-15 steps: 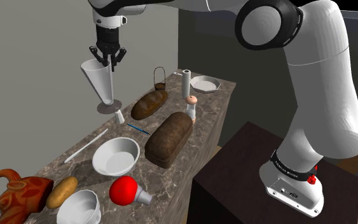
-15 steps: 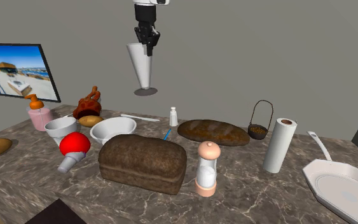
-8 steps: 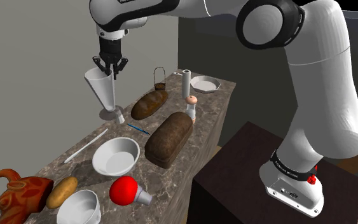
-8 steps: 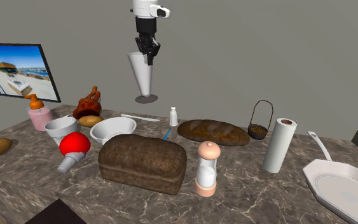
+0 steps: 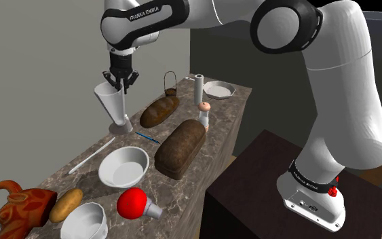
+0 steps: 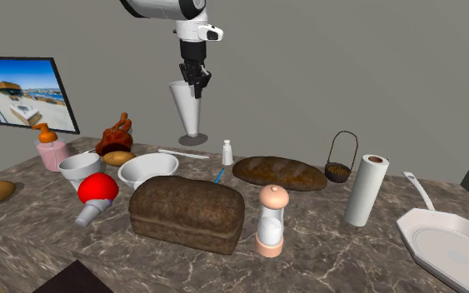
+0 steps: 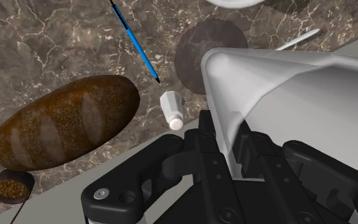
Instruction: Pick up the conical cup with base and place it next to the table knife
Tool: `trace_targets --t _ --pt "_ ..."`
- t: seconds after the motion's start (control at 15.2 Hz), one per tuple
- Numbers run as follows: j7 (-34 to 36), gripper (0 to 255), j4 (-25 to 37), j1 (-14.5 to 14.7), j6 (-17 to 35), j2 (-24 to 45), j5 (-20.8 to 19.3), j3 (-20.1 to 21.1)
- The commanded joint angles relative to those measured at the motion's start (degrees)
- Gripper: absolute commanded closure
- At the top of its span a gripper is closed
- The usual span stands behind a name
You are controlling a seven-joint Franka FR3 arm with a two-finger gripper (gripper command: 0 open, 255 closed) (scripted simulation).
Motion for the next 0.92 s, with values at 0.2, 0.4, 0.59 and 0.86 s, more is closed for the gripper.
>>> trace_targets --t 0.2,0.4,0.59,0.86 --pt "-0.3 255 -2.4 0.0 3.3 0.9 0.1 0.1" --pt "-0.5 255 -3.6 0.0 5.2 1.5 0.2 0.1" --pt "-0.7 255 -4.7 0.0 7.1 2.3 0.3 0.1" --pt "-0.9 255 -5.9 0.0 9.5 3.5 0.4 0.2"
